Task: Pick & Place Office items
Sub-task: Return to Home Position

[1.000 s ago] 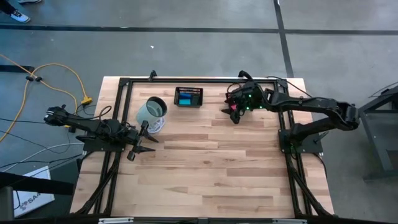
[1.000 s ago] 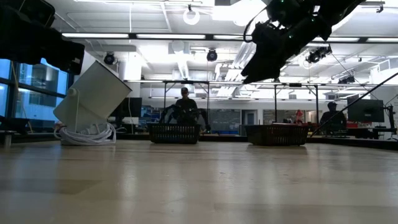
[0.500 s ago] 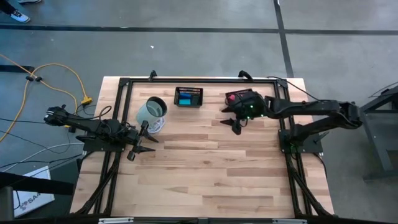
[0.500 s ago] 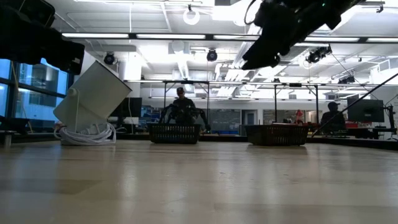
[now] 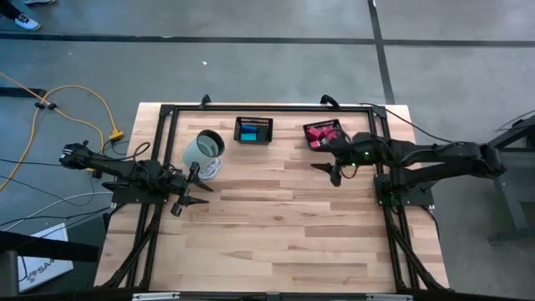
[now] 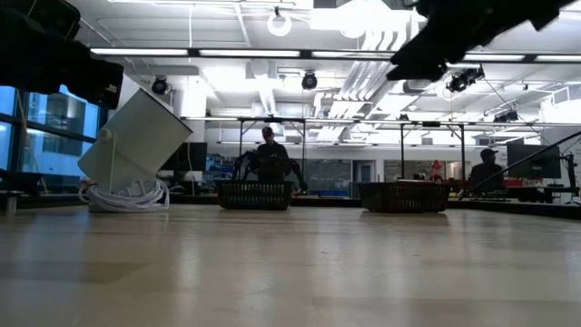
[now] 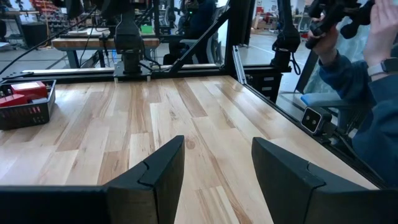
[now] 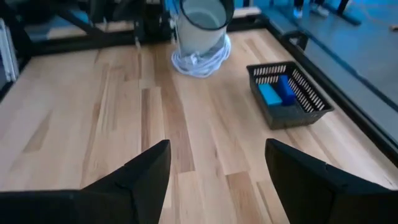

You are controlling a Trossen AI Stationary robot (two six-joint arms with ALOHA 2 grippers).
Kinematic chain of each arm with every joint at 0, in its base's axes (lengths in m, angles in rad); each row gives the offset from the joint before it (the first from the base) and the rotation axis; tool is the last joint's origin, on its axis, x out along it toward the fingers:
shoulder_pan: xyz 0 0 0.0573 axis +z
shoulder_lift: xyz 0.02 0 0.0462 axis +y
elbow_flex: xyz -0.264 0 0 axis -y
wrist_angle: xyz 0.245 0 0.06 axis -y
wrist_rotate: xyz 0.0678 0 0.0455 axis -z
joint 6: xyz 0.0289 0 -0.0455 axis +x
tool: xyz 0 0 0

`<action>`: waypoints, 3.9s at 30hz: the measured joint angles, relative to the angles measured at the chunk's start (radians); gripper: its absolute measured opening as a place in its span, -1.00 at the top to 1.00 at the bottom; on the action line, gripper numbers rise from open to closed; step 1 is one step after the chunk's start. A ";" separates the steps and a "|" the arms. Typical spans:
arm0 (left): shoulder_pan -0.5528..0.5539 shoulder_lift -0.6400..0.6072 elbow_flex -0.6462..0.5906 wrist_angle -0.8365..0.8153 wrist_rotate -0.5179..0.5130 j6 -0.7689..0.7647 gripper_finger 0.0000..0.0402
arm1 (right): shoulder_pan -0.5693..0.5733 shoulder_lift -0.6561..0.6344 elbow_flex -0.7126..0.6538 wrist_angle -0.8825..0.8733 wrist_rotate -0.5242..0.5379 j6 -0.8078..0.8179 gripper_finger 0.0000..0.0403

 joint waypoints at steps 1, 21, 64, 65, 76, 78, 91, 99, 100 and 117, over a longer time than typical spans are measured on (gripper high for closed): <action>0.000 0.000 0.000 0.000 0.000 0.000 0.10 | -0.001 -0.029 -0.031 0.022 -0.003 0.002 -0.23; 0.000 0.000 0.000 0.003 0.000 0.000 0.10 | -0.004 -0.564 -0.445 0.196 -0.009 0.044 -0.23; 0.000 0.000 0.000 0.004 0.000 0.000 0.10 | -0.004 -0.899 -0.657 0.295 -0.119 0.064 -0.23; 0.000 0.000 0.000 0.004 0.000 0.000 0.10 | -0.004 -0.899 -0.657 0.288 -0.129 0.058 -0.23; 0.000 0.000 0.000 0.004 0.000 0.000 0.10 | -0.004 -0.899 -0.658 0.211 -0.162 0.035 -0.23; 0.000 0.000 0.000 0.004 0.000 0.000 0.10 | -0.004 -0.899 -0.658 0.211 -0.162 0.035 -0.23; 0.000 0.000 0.000 0.003 0.000 0.000 0.10 | -0.004 -0.899 -0.659 0.204 -0.163 0.040 -0.23; 0.000 0.000 0.000 0.004 0.000 0.000 0.10 | -0.004 -0.899 -0.660 0.203 -0.163 0.042 -0.23; 0.000 0.000 0.000 0.004 0.000 0.000 0.10 | -0.004 -0.899 -0.660 0.203 -0.163 0.042 -0.23; 0.000 0.000 0.000 0.004 0.000 0.000 0.10 | -0.004 -0.899 -0.660 0.204 -0.163 -0.028 -0.23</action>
